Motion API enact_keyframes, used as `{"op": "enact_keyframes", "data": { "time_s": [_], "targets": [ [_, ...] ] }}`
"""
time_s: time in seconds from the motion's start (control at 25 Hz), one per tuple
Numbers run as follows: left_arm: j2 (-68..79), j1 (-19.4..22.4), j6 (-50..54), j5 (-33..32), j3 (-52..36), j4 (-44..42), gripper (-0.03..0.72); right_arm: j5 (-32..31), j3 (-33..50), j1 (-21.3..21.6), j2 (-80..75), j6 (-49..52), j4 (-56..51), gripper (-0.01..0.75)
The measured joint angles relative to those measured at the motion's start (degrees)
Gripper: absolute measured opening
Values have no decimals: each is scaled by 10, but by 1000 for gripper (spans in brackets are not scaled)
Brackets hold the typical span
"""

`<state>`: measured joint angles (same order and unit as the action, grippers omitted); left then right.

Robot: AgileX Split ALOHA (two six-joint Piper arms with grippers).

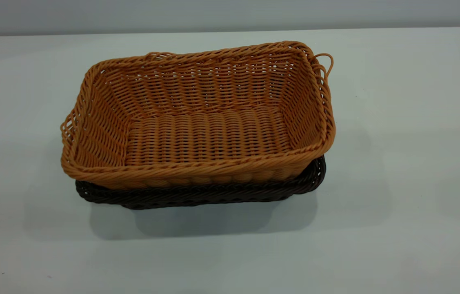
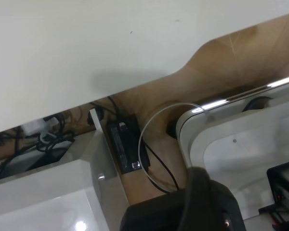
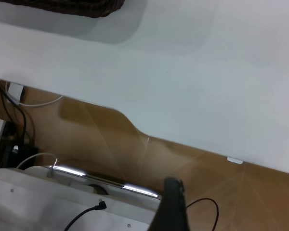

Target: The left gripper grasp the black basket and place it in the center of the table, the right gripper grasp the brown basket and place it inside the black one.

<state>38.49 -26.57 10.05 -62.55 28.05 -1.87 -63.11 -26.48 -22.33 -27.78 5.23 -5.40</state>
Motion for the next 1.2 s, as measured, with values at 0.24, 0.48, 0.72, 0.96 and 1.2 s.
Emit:
{"op": "enact_keyframes", "data": {
  "time_s": [0.24,0.48,0.72,0.96,1.2],
  "targets": [
    [-28,122,0,2,0,12,435,-1,0,131,33,-1,-15,574],
    [-157,233,-1,-1,0,13,435,-6,0,202,149,-2,-16,574],
    [-316,241,0,-10,0,13,435,-13,0,202,266,-2,-17,574],
    [-396,241,0,-22,0,15,435,-15,0,200,287,-2,-17,574],
    [-396,241,0,-22,0,15,435,-15,0,200,287,-2,-17,574]
  ]
}}
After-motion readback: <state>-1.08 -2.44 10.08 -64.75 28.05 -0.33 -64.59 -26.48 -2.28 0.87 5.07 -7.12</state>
